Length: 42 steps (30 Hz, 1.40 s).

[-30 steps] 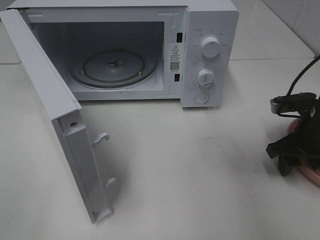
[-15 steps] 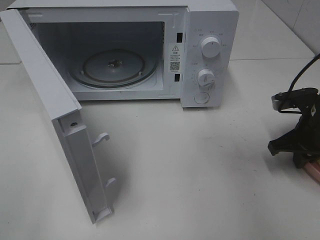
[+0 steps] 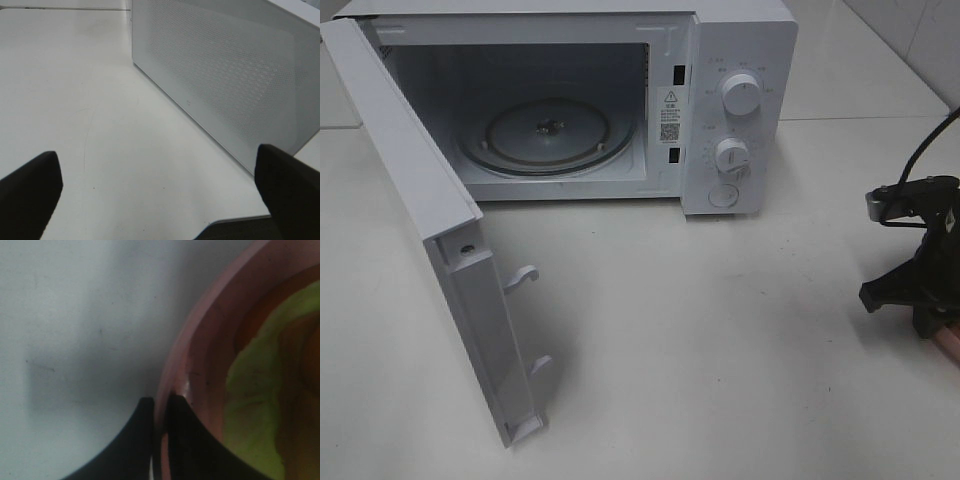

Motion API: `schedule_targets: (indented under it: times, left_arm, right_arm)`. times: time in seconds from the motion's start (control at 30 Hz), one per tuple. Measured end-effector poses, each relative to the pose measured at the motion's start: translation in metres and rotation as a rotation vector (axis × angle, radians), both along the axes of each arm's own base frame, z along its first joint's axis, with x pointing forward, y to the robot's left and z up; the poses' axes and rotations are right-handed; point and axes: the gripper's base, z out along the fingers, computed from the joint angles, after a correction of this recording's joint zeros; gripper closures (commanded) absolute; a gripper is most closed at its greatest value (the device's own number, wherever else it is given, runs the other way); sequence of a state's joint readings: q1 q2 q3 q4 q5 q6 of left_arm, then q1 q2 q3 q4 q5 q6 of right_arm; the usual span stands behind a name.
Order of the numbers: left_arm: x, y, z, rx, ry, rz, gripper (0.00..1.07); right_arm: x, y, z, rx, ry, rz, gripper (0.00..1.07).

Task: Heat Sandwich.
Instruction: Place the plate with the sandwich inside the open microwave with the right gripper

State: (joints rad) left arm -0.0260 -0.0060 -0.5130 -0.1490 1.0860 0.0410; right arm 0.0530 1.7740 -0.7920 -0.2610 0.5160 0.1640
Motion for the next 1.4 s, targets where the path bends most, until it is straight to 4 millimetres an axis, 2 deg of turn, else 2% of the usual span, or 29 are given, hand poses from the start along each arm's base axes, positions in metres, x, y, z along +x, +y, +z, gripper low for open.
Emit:
schedule_targets:
  times: [0.63,1.17,1.4]
  left_arm:
    - [0.000,0.000,0.000,0.000,0.000,0.000,0.09]
    - [0.000,0.000,0.000,0.000,0.000,0.000,0.09]
    - [0.000,0.000,0.000,0.000,0.000,0.000,0.09]
  right_arm:
    - [-0.013,0.026,0.031,-0.116,-0.023,0.070,1.07]
    - [-0.024,0.024,0.058,-0.157,-0.057,0.054,1.07]
    - [-0.033,0.024,0.078,-0.133,-0.103,0.048,1.07]
